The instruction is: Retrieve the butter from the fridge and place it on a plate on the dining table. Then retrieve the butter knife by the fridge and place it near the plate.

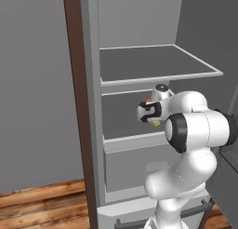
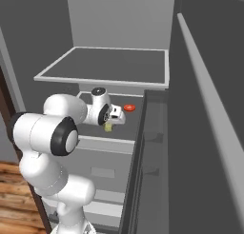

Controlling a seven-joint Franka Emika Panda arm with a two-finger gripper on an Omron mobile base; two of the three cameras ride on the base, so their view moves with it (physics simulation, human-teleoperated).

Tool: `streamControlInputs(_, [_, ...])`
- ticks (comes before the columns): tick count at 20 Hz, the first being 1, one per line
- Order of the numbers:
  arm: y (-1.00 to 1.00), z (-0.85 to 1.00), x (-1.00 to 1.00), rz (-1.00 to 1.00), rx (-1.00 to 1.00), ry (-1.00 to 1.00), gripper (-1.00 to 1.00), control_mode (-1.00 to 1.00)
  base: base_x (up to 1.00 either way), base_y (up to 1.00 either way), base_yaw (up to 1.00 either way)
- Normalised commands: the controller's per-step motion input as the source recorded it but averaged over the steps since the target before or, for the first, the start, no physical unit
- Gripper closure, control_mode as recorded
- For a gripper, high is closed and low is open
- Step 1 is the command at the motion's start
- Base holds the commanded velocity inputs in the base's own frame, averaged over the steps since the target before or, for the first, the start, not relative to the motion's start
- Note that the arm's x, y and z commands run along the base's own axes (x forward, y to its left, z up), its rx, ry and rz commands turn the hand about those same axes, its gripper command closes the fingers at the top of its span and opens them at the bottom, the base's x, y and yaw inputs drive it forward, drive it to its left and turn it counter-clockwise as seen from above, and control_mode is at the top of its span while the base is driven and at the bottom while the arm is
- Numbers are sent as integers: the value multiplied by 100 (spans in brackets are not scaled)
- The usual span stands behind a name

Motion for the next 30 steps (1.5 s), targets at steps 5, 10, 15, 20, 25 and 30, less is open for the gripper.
streamControlInputs(5, [0,0,-3,-2,0,0,100,-100,0,0,0])
streamControlInputs(10, [0,4,-46,-2,0,0,100,-100,0,0,0])
streamControlInputs(15, [-2,7,-87,-2,0,-5,100,-100,0,0,0])
streamControlInputs(20, [0,22,-85,0,0,-5,100,-100,0,0,0])
streamControlInputs(25, [0,56,-39,-1,0,7,100,-100,0,0,0])
streamControlInputs(30, [0,53,-51,-4,0,9,100,-100,0,0,0])
